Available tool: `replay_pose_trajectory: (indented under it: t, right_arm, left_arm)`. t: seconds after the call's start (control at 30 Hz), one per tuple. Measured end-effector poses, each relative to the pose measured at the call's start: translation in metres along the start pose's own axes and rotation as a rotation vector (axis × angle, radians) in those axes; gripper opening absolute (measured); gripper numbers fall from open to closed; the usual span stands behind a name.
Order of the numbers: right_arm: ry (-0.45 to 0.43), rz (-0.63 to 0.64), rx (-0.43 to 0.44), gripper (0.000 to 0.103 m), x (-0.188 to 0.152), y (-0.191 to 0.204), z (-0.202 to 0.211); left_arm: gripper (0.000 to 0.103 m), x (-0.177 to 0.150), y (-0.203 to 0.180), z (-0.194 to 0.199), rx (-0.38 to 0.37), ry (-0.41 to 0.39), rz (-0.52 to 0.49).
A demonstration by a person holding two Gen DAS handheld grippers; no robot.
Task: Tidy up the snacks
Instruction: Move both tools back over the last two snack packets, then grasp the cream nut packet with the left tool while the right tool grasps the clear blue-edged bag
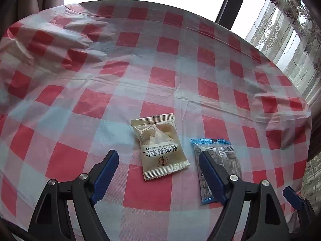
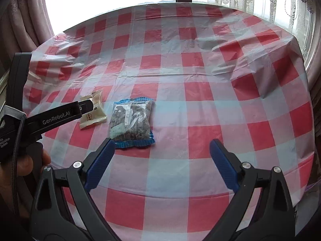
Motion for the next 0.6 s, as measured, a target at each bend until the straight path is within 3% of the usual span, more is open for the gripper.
replay_pose_trajectory:
  t: [0.23, 0.3, 0.4, 0.6]
  right_arm:
    - [0.037, 0.020, 0.011, 0.096, 0.001, 0.010, -0.020]
    - [0.044, 0.028, 0.014, 0.096, 0.002, 0.014, -0.025]
    - [0.056, 0.038, 0.021, 0.096, 0.003, 0.021, -0.033]
    - [0.079, 0.057, 0.021, 0.096, 0.005, 0.032, -0.049]
  left_arm:
    - [0.077, 0.006, -0.005, -0.032, 0.017, 0.064, -0.046]
    - [0.070, 0.005, -0.005, -0.039, 0.010, 0.080, -0.064]
    - [0.058, 0.007, -0.005, -0.041, 0.017, 0.065, -0.112]
    - [0.054, 0.005, -0.002, -0.039, 0.001, 0.049, -0.175]
Point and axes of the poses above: each gripper's, at about its wrist camera, not at the fingertips, and z roughly against the way its jaws point, y to its left, x to its top, the point moved 7 cm from there along -z, roughly the way its jaws point, and after that the axes turned 4 degrees about -z, right-handed, at the moved point
